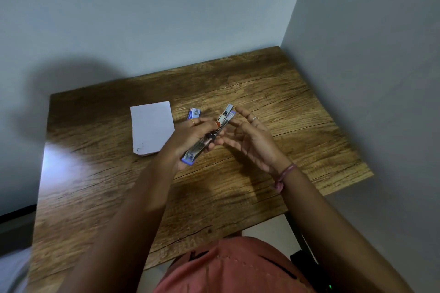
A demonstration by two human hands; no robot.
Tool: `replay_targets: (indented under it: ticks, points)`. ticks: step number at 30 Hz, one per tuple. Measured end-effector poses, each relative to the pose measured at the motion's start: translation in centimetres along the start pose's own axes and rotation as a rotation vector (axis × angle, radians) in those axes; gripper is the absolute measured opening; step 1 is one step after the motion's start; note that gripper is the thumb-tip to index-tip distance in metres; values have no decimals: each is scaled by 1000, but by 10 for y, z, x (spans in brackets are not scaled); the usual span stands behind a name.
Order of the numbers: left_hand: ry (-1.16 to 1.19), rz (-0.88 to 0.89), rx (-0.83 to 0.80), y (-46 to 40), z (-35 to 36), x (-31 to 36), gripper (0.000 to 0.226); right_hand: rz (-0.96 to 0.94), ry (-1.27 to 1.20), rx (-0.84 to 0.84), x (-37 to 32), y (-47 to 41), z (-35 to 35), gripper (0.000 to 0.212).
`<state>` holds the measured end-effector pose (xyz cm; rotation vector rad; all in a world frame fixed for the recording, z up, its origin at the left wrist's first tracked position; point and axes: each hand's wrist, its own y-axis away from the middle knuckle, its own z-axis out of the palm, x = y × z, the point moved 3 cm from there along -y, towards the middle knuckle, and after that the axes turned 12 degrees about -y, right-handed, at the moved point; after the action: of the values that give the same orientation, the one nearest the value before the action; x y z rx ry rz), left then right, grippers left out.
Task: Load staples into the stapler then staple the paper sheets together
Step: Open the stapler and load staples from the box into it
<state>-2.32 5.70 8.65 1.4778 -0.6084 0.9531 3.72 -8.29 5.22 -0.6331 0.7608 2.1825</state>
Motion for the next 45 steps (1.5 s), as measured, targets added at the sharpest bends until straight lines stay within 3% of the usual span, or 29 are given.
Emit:
replay_targets:
  ticks: [6,14,20,27,32,34,41,45]
  points:
    - [-232,-9,72,0,6,1,27,37,71,-53,6,0,8,49]
    - [-270,20,86,-5,5,-7,33,37,108,-93,12,1,8,55]
    - [-43,-48,37,-13,8,-15,42,56,125,-140,14,1,3,64]
    - [459,-123,-33,-11,19,-16,20,-43,598,-287,18,4,-6,119]
    - [729,-101,-70,-13,26,-22,19,-37,775,-311,17,2,-5,135]
    - [802,-104,-67,-14,28,-24,20,-22,858,-340,15,4,-3,135]
    - [766,-127,-31,-13,32,-26,15,-99,771,-337,17,-1,-9,117]
    - [724,-181,-60,-13,32,-31,20,-64,421,-275,17,-4,-13,100]
